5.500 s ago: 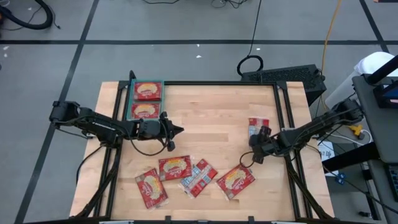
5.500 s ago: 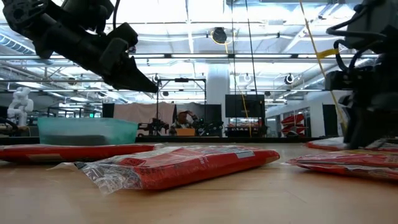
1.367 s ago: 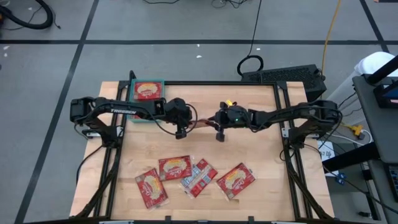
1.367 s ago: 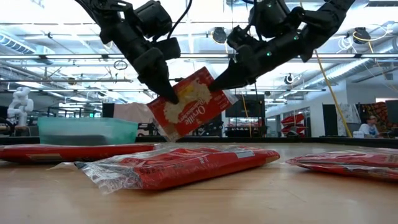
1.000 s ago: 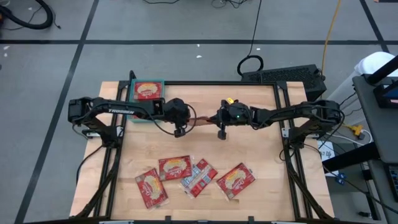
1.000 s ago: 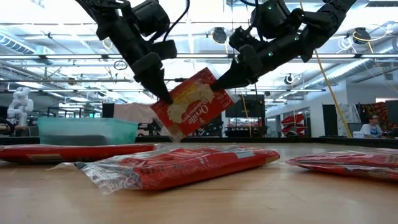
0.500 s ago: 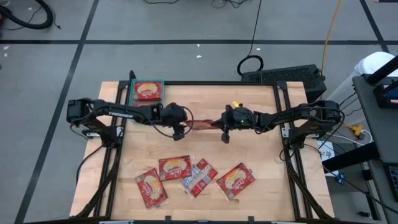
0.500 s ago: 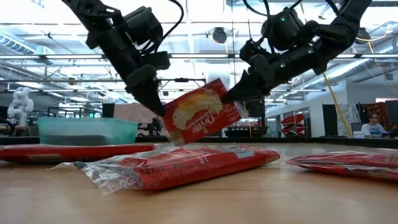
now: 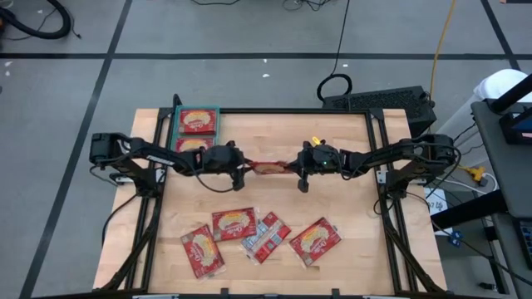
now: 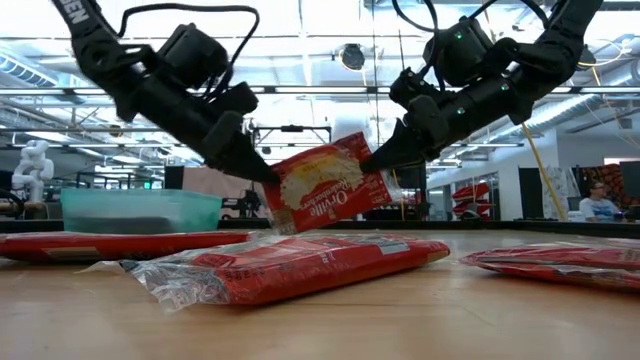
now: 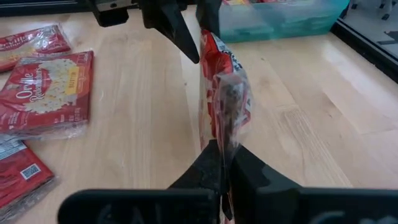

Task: Sort popcorn bags into baskets
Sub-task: Put the popcorn bag into the blue bin

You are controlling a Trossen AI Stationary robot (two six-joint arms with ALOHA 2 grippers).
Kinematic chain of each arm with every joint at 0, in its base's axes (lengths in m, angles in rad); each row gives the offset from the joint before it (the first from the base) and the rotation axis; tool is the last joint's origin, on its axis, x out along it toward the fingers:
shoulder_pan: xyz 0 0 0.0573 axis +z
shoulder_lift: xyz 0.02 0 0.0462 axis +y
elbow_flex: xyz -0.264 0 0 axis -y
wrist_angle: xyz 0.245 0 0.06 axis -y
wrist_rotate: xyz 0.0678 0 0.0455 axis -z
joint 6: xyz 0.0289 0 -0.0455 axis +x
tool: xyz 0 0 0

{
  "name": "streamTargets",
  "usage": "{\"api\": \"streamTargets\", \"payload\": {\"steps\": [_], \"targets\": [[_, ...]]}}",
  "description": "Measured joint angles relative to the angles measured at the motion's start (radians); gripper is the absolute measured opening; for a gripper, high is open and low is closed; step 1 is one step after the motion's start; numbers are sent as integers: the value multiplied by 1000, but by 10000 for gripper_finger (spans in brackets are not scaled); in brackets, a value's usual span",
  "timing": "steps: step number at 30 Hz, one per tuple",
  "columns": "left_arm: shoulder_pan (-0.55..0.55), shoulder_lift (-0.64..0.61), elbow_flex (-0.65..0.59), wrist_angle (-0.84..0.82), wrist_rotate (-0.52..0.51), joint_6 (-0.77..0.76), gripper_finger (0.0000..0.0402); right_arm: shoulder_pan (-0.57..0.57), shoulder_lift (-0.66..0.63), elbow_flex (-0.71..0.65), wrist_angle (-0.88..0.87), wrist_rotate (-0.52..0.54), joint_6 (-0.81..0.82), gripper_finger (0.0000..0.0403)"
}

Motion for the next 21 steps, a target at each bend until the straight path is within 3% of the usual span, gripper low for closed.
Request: {"api": "streamTargets", "payload": {"steps": [6, 11, 15, 21], "targets": [[12, 0, -40, 92, 59, 34, 16, -1, 0, -1, 1, 2, -6, 2], [53, -74, -16, -6, 133, 46, 11, -1, -2, -1, 38, 10, -10, 7], [107, -252, 69, -349, 187, 79, 6, 4, -6, 1, 63, 57, -32, 46], [180, -503, 260, -942, 138, 156, 6, 3, -6, 0, 90, 110, -57, 114]]}}
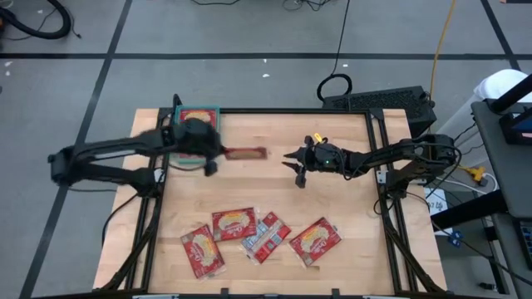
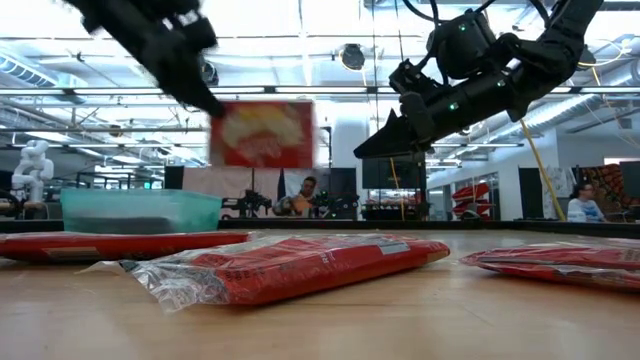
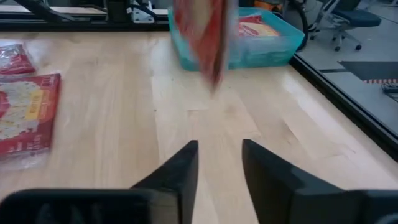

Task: Sort popcorn bags into baskets
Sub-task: Put the popcorn bag into the blue bin

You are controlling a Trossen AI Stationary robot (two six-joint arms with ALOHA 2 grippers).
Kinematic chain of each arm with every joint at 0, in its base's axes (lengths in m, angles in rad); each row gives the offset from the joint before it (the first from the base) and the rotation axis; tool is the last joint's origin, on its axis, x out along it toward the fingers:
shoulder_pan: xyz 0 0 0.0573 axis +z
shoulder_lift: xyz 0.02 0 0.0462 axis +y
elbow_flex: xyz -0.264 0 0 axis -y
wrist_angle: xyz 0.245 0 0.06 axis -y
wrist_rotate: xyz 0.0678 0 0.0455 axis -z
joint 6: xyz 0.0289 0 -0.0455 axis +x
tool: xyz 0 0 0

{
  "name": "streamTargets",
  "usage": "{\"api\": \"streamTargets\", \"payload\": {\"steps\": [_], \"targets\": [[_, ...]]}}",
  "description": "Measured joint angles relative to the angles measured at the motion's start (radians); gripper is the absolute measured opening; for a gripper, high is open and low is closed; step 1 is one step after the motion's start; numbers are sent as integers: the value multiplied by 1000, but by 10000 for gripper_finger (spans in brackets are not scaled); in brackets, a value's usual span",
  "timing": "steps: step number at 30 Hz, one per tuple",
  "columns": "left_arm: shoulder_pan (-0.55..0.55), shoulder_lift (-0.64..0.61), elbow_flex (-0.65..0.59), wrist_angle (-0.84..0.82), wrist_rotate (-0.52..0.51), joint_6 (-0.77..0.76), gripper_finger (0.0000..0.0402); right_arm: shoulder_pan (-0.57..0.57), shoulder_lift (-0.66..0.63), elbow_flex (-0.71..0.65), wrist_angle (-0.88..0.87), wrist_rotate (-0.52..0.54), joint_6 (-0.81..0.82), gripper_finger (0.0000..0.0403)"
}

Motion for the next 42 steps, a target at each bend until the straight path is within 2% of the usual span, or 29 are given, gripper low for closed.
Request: {"api": "streamTargets", "payload": {"steps": [3, 7, 15, 18, 22, 24, 26, 29, 33, 36, 42], "targets": [[36, -99, 81, -224, -91, 19, 6, 0, 0, 0, 0, -2, -1, 134], [98, -202, 127, -437, -190, 20, 8, 3, 0, 0, -10, -4, -2, 146], [238, -316, 128, -665, -200, 14, 11, 33, 0, 0, -33, -6, -24, 148], [279, -316, 128, -706, -182, 31, 5, 42, 0, 0, -37, -7, -46, 148], [321, -304, 121, -754, -88, 62, 9, 48, 0, 0, -37, -7, -54, 148], [338, -294, 114, -775, -86, 67, 11, 49, 0, 0, -37, -7, -52, 148], [355, -292, 100, -768, -83, 80, 9, 50, 0, 0, -37, -7, -48, 148], [384, -282, 68, -746, -23, 111, 5, 50, 0, 0, -35, -7, -47, 148], [413, -249, 32, -710, 35, 129, 19, 53, 0, 0, -29, -7, -35, 148], [424, -220, 35, -693, 40, 123, 33, 61, 0, 0, -30, -7, -22, 148], [443, -179, 35, -694, -77, 101, 52, 77, 0, 0, -25, -8, -22, 148]]}}
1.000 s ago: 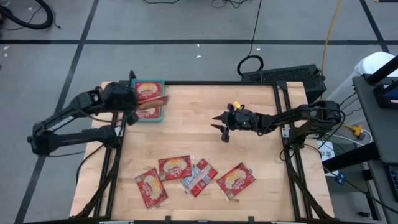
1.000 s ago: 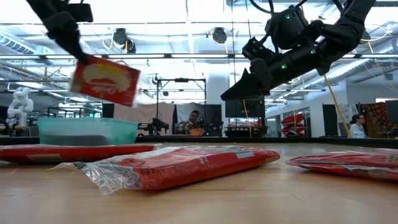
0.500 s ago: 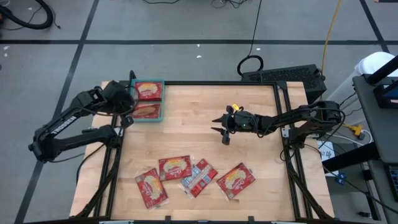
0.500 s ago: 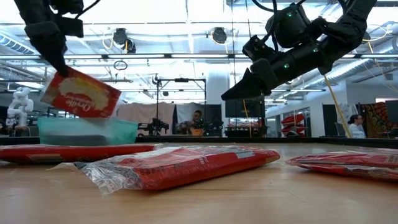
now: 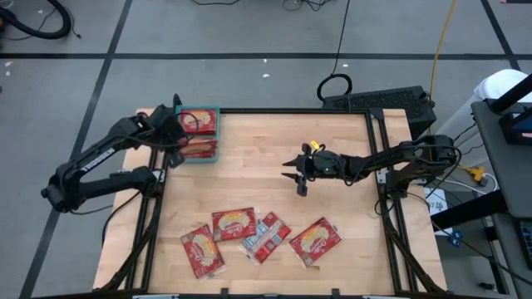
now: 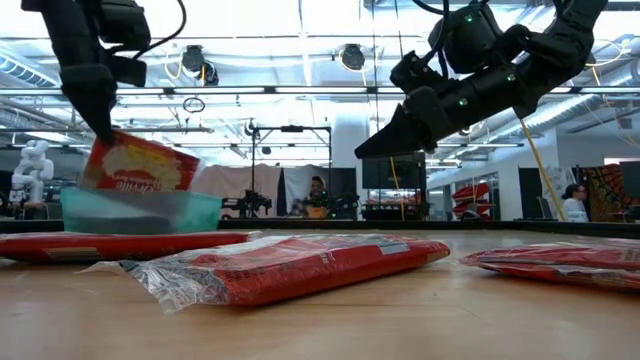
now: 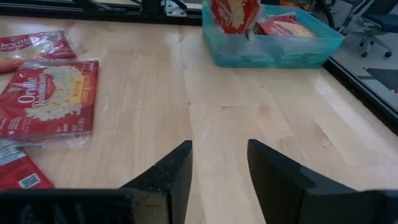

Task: Sort popcorn bags into baskets
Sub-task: Put the popcorn bag into the blue bin

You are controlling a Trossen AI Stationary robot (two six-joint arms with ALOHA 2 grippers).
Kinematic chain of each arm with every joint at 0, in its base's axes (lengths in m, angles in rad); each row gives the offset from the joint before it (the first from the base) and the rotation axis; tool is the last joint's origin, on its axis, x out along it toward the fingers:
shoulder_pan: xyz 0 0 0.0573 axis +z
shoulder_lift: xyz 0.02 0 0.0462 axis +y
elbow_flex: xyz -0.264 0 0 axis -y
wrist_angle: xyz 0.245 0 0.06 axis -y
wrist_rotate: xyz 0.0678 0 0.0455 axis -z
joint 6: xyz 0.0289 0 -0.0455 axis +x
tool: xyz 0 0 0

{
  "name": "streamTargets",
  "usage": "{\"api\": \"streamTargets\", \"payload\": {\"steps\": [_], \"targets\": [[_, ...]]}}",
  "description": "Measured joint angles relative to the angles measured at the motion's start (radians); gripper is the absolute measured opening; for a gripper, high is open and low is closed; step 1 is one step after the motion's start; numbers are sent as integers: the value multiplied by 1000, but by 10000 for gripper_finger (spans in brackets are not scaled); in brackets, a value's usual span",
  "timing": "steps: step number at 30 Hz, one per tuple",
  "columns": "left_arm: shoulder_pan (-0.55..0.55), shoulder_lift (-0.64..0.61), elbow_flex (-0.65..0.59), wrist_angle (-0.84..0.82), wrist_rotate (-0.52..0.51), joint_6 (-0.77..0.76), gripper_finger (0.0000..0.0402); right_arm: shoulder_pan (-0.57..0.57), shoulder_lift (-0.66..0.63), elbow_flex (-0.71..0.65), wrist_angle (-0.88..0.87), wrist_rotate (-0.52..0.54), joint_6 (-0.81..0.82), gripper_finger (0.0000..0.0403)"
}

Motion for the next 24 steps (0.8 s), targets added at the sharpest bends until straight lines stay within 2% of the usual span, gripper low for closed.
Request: {"api": "streamTargets", "payload": {"steps": [11, 16, 24], "targets": [[23, 84, 0, 41, -213, -20, 134, 0, 0, 0, 40, 0, -20, 148], [21, 135, 0, 107, -217, -27, 153, 0, 0, 0, 40, 0, -24, 148], [-23, 236, 0, 234, -220, -84, 149, 0, 0, 0, 31, 0, -46, 148]]}}
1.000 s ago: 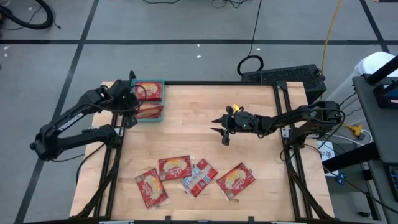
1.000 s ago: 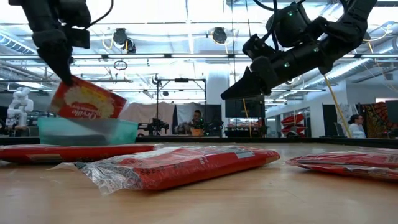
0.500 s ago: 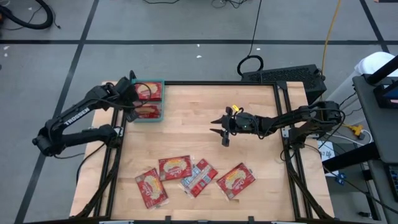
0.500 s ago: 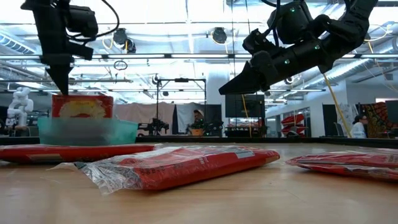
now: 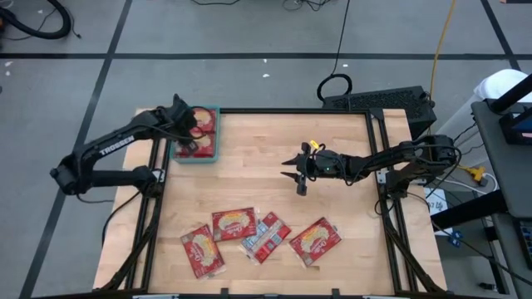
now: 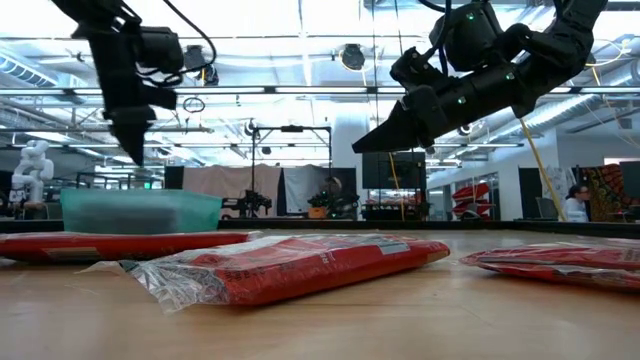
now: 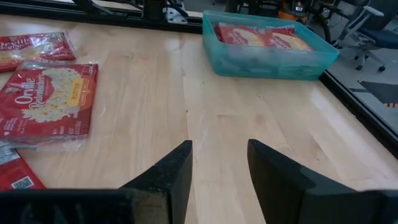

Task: Sort popcorn bags into baskets
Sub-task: Put the popcorn bag into the blue bin

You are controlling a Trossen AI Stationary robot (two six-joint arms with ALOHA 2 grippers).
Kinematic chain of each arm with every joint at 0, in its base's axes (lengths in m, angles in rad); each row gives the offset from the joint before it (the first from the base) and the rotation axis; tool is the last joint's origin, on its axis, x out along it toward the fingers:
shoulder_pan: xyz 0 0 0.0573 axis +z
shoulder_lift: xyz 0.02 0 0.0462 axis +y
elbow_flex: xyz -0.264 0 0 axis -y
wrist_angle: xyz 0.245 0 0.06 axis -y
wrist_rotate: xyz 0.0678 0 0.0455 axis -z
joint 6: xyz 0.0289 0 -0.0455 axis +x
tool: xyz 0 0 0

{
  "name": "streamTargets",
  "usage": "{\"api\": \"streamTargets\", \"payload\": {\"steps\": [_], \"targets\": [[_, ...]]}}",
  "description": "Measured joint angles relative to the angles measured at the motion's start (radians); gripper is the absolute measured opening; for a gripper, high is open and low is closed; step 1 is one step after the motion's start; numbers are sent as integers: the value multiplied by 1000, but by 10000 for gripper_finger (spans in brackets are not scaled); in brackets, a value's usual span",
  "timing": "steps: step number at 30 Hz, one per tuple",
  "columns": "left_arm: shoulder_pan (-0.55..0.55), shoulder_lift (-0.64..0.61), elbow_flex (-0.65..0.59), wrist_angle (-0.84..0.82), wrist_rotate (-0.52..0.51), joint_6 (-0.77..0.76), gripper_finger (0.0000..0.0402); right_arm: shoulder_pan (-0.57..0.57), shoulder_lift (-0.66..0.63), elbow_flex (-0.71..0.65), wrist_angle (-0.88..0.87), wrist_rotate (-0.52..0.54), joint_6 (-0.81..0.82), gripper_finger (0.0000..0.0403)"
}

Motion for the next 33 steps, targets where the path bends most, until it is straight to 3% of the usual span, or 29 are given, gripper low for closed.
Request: {"api": "streamTargets", "payload": {"steps": [6, 18, 24, 33], "targets": [[-45, 107, 0, 133, -13, -54, 112, 0, 0, 0, -2, 0, -5, 148], [-57, 341, -43, 152, -7, -318, 59, 0, 0, 0, -44, 0, 27, 148], [-82, 327, -48, 90, 22, -376, 46, 4, 0, 0, -65, 0, 56, 148], [-104, 177, -51, 57, 25, -427, 44, 9, 0, 0, -43, 0, 75, 148]]}}
